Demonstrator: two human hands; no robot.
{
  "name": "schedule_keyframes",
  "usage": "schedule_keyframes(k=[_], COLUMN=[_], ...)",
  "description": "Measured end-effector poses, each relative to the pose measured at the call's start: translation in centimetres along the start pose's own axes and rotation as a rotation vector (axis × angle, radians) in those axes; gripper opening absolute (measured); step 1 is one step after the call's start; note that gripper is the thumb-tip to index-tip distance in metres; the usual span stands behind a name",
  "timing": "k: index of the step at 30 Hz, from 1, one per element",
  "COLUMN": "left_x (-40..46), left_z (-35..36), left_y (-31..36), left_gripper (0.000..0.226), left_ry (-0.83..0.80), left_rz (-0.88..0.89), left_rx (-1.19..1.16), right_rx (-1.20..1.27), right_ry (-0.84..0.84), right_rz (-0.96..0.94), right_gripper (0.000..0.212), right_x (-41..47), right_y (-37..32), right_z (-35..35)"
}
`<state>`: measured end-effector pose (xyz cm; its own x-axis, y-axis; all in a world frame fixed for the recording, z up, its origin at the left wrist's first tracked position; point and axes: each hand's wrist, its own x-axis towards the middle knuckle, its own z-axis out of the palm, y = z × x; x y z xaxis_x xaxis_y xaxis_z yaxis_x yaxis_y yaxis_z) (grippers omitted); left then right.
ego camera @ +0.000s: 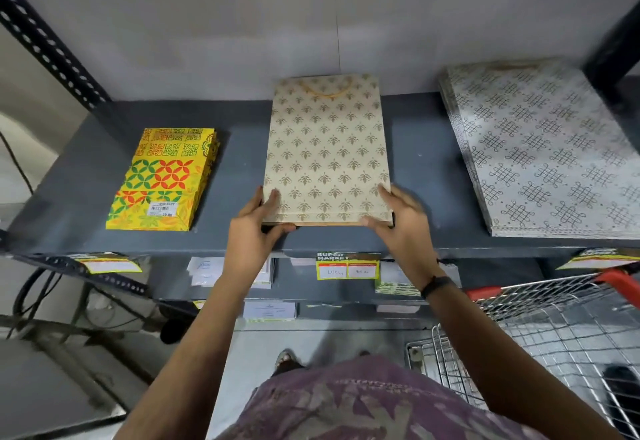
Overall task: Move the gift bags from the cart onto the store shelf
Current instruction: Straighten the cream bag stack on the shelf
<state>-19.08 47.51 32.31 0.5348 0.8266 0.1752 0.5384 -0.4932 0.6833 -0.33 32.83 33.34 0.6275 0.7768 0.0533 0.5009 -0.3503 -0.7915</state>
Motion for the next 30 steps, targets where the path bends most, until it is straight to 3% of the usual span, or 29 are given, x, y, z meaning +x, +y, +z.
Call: schedule_keyframes(k=[8,16,20,23,30], left_x=[-0.6,-1.1,-1.3,-1.3,-1.2], left_z=[0.4,0.5,0.7,1.6,9.6], left_y=[-0.3,0.2,1.6,4.2,12.1], left_gripper=[0.047,0.045,0.054,0.053,0.057], left_ry=[0.081,0.112,0.160,0.188,-0.203], left_rz=[-0.011,-0.047,0.030,0.148,0.479], left_rx=[-0.075,-0.073,0.087,0.070,0.107], right_rx=[-0.012,0.019,-0.012,-0.025,-0.244], right_ry=[0.049,0.051,0.100,0.170,0.490], right_rz=[-0.051,-0.050,-0.023,-0.005,0.072], right_gripper=[0.046,0.046,0.053,0.051,0.036], right_x=[-1.1,-1.3,-1.3,-1.4,-1.8], right_y=[0.7,0.7,0.9,1.6,6.6], right_z=[0.0,-0.1,-0.8,-2.4,-9.0])
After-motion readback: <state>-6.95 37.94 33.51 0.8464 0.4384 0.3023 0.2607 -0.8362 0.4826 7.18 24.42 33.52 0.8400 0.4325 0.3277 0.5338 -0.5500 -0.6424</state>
